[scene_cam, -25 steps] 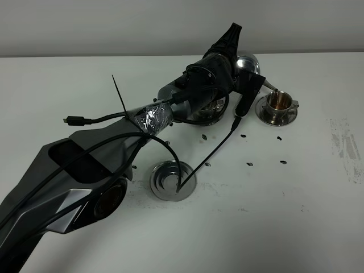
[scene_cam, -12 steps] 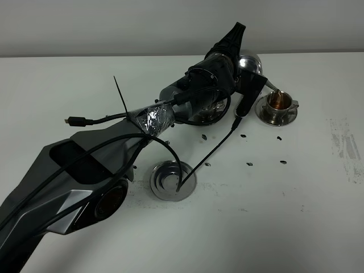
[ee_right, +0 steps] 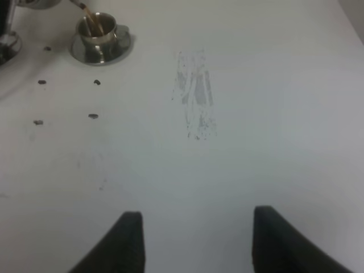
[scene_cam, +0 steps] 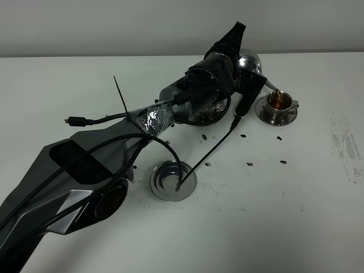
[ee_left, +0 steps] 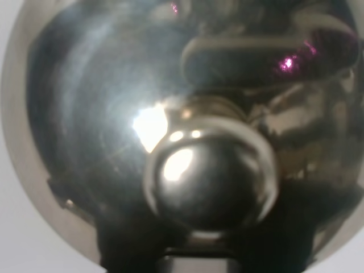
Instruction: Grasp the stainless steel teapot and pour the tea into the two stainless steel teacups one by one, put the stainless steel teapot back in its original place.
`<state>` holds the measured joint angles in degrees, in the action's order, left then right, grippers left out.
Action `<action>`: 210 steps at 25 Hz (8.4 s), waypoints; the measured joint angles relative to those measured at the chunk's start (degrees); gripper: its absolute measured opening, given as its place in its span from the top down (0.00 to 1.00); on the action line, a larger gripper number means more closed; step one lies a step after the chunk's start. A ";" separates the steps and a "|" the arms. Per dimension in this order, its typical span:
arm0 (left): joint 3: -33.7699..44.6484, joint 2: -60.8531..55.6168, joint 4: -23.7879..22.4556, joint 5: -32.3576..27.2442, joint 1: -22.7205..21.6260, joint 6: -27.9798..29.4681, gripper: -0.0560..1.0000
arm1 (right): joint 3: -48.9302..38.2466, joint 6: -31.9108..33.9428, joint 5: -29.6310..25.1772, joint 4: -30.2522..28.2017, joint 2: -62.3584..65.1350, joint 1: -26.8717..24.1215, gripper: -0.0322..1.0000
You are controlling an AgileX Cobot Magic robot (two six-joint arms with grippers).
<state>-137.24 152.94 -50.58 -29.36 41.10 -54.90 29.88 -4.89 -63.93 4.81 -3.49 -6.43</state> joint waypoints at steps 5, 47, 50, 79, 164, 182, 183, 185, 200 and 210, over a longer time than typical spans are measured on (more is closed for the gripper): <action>0.00 0.00 -0.88 0.05 0.00 0.00 0.79 | 0.00 0.00 0.00 0.00 0.00 0.00 0.56; 0.00 0.00 -4.22 0.26 0.00 -2.87 0.79 | 0.00 0.05 0.00 0.00 0.00 0.00 0.56; 0.00 0.00 -4.22 0.50 0.00 -2.87 0.79 | 0.00 0.05 0.00 0.00 0.00 0.00 0.56; -0.05 0.36 -2.31 0.59 0.58 -2.09 0.79 | 0.00 0.05 0.00 0.00 0.00 0.00 0.56; 17.26 -19.64 45.91 -22.48 2.60 14.99 0.79 | 0.00 0.05 0.00 -0.05 0.00 0.00 0.56; 36.18 -33.28 30.30 -16.75 -14.24 7.64 0.79 | 0.00 0.05 0.00 -0.05 0.00 0.00 0.56; 36.24 -33.12 29.86 -15.92 -14.66 5.63 0.79 | 0.00 0.05 0.00 -0.05 0.00 0.00 0.56; 36.24 -32.24 28.86 -14.00 -14.90 2.68 0.79 | 0.00 0.05 0.00 -0.05 0.00 0.00 0.56; 28.98 -22.21 17.03 -10.51 -11.69 0.42 0.79 | 0.00 0.05 0.00 -0.05 0.00 0.00 0.56; 26.38 -18.92 11.14 -11.77 -11.11 -5.46 0.79 | 0.00 0.05 0.00 -0.05 0.00 0.00 0.56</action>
<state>-110.86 134.02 -39.44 -41.13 29.98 -60.36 29.88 -4.84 -63.93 4.76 -3.49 -6.43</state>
